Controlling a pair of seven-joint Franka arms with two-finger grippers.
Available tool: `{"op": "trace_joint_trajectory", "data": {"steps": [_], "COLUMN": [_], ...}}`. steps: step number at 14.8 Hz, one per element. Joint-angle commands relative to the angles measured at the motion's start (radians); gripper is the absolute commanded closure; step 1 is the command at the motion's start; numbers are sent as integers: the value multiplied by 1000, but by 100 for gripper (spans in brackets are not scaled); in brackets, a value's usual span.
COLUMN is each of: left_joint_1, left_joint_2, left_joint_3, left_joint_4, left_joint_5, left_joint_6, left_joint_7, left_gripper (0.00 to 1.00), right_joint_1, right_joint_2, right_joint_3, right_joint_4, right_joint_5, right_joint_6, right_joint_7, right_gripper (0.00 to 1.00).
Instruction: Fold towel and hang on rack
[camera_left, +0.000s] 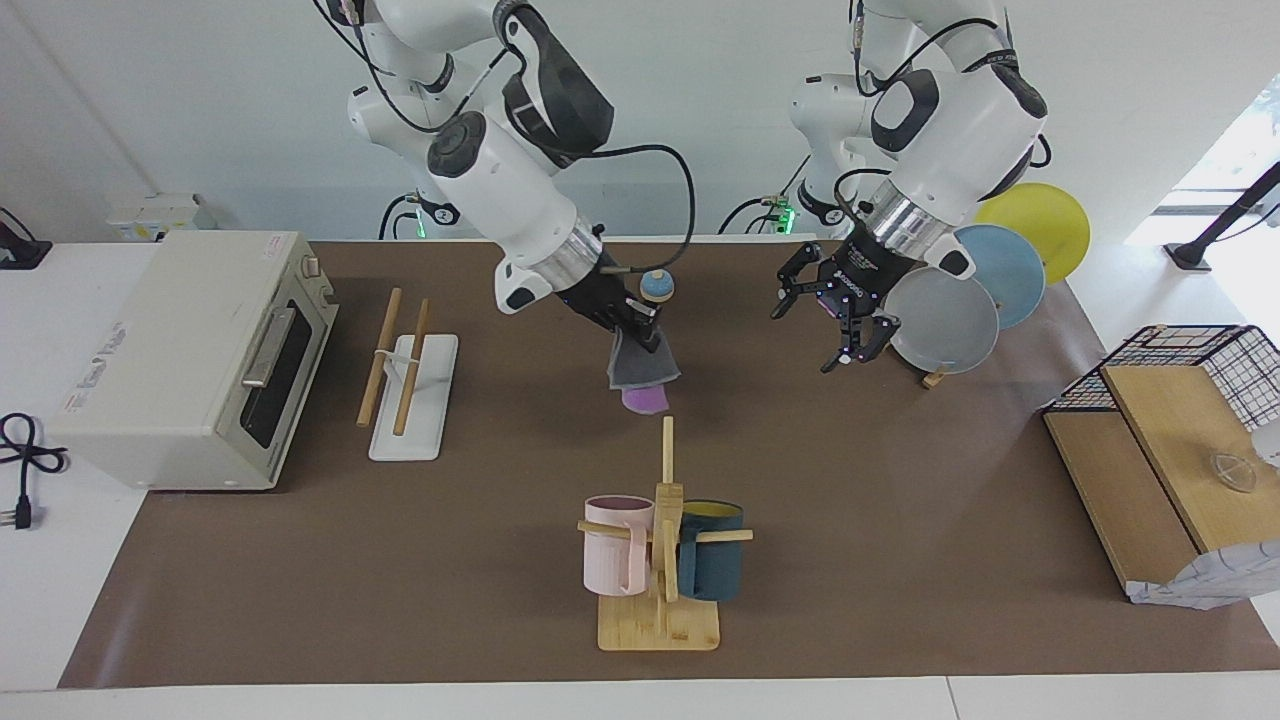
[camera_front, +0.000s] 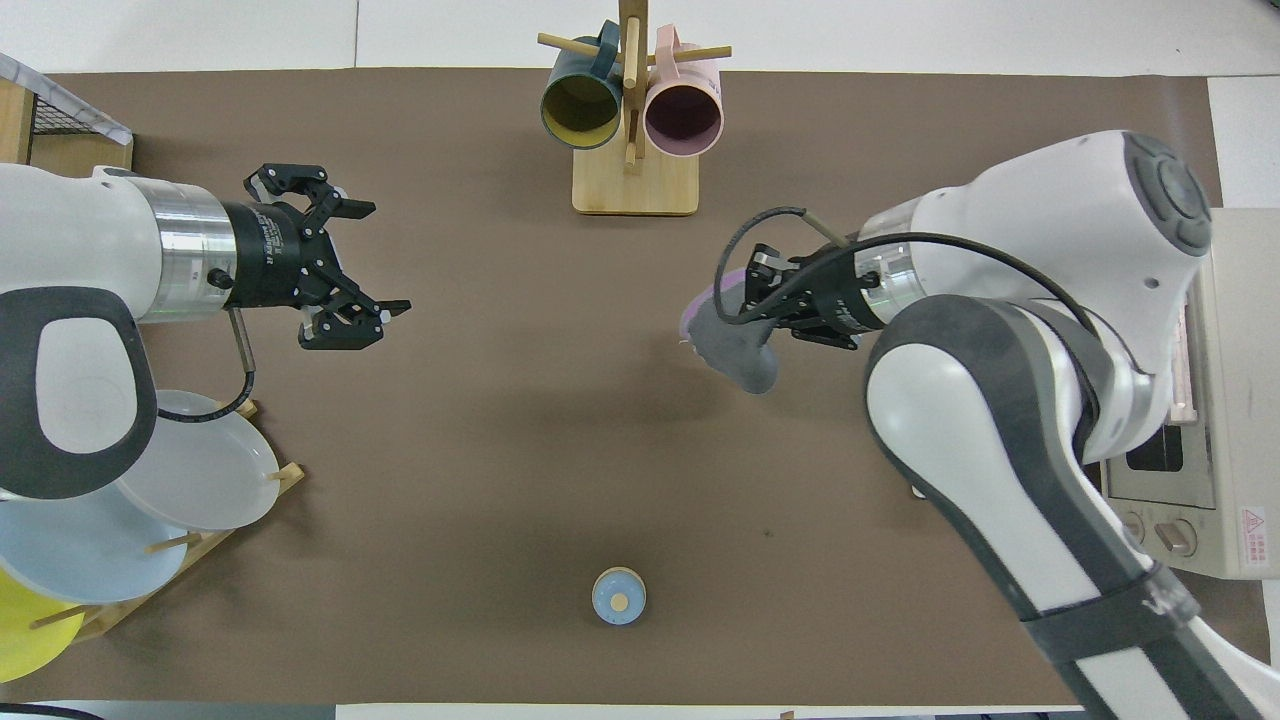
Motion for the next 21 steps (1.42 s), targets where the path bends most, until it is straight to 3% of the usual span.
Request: {"op": "trace_joint_trajectory", "data": {"steps": [1,3,8,14,21], "left_joint_1": [58,99,208,194,155], "left_joint_2": [-39,-41,-44,-24,19], "left_joint_3": [0,1,1,0,1], "left_joint_4": [-40,-40,-43,9,124], "left_joint_5": [8,9,16,259,486], "left_joint_6": [-24,-47,-62,-99,-272], "left_joint_7": [225,397,837,1205,1582], "left_gripper": [0,0,0,0,0], "right_joint_1": [-75,-146,-316,-364,-407], "right_joint_2": [-100,-140,-183,-239,-239], "right_joint_3": [11,12,12,11,12], "right_joint_4": [-149,-172,-186,-347,-367], "right_joint_5": [-99,-217,-342,-449,-502], "right_joint_6": [-23,-85,-190,-38,14], "right_joint_7": [-79,-158,-431,-526,-585], "right_gripper": [100,100,100,100,100]}}
